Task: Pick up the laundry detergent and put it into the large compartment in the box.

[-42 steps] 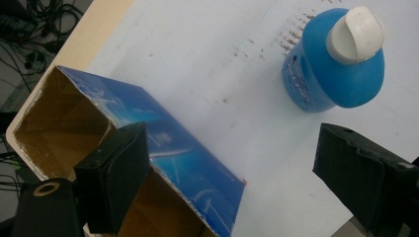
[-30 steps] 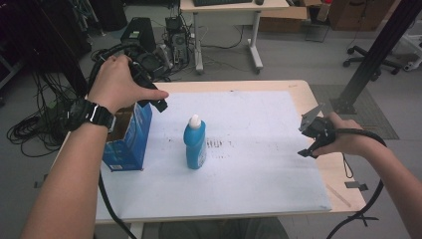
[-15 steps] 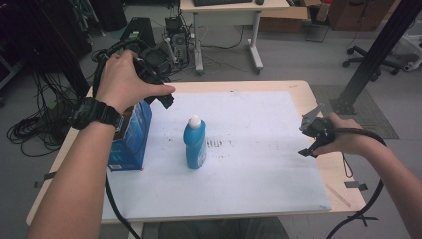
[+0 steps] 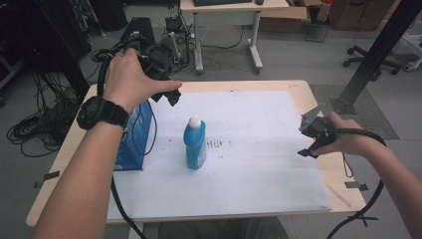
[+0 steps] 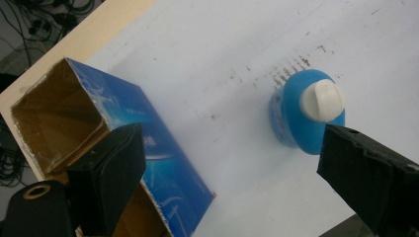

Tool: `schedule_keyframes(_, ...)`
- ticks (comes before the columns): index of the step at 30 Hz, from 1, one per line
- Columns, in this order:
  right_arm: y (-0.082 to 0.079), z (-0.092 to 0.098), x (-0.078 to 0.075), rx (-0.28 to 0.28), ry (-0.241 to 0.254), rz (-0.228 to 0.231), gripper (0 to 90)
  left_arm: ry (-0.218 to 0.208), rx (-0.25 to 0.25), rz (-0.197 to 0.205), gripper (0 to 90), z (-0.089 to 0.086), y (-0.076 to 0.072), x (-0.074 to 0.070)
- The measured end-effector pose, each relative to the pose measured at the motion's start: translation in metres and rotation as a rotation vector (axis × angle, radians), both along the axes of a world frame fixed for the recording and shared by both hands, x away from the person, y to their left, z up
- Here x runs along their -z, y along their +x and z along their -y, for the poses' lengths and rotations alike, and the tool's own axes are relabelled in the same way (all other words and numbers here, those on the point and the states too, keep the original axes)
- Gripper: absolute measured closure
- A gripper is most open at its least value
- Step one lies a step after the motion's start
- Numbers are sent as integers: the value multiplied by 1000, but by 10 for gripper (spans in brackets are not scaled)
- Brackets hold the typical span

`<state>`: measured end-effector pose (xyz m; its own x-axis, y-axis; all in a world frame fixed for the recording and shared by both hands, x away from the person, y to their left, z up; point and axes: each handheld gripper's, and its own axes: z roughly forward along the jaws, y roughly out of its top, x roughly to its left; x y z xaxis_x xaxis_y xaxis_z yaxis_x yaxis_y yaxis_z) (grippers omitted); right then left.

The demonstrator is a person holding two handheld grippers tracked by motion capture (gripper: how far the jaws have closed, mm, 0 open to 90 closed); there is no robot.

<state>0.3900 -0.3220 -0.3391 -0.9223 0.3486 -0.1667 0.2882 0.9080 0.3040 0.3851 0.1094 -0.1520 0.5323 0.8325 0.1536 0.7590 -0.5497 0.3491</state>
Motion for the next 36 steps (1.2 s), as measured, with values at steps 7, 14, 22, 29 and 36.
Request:
schedule_keyframes(7, 0, 0, -1, -2, 0, 2, 236, -43, -46, -10, 112, 9, 0, 0)
schedule_keyframes(14, -1, 1, 0, -4, 1, 3, 236, -74, -76, -33, 115, 17, 1, 1)
schedule_keyframes(22, -2, 3, -1, -3, 4, 6, 236, -93, -127, -56, 121, 25, 4, 6)
schedule_keyframes(29, -2, 4, 0, -4, 2, 6, 236, -101, -120, -74, 124, 36, 6, 15)
schedule_keyframes(36, -2, 5, 1, -2, 0, 6, 236, -95, -130, -91, 119, 43, 7, 23)
